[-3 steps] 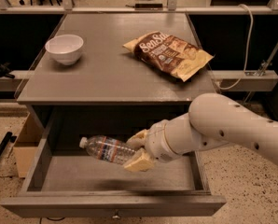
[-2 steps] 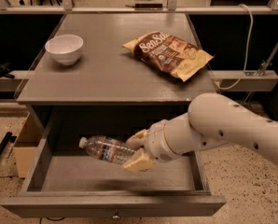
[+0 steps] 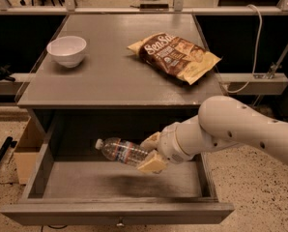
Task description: Place water bottle into top drawer
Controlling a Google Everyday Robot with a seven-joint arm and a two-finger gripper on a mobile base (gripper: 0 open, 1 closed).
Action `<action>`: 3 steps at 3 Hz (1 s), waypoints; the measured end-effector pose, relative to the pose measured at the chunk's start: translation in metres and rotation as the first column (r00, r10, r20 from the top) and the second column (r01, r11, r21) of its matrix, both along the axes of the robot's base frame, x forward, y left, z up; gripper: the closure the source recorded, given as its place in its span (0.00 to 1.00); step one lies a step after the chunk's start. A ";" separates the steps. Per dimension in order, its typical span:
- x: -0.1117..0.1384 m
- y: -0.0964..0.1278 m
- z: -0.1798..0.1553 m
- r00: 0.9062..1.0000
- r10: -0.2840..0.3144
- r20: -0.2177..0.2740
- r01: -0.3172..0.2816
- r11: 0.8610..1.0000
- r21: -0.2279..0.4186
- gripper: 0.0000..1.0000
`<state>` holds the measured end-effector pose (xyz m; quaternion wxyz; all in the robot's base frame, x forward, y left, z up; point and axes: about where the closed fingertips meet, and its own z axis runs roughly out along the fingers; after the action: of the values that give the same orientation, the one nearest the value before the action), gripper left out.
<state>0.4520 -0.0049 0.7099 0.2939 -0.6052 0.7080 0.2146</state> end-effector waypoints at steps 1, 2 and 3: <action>0.017 -0.013 -0.015 0.999 -0.039 -0.009 0.038 0.999 -0.027 1.00; 0.026 -0.018 -0.025 0.998 -0.065 -0.016 0.064 0.997 -0.038 1.00; 0.029 -0.002 -0.042 0.996 -0.067 -0.051 0.066 0.997 -0.027 1.00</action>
Offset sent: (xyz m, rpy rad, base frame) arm 0.0387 -0.0281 -0.0370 -0.0476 0.0293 -0.1013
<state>0.4811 -0.0073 0.6680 0.2750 -0.5791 0.7378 0.2114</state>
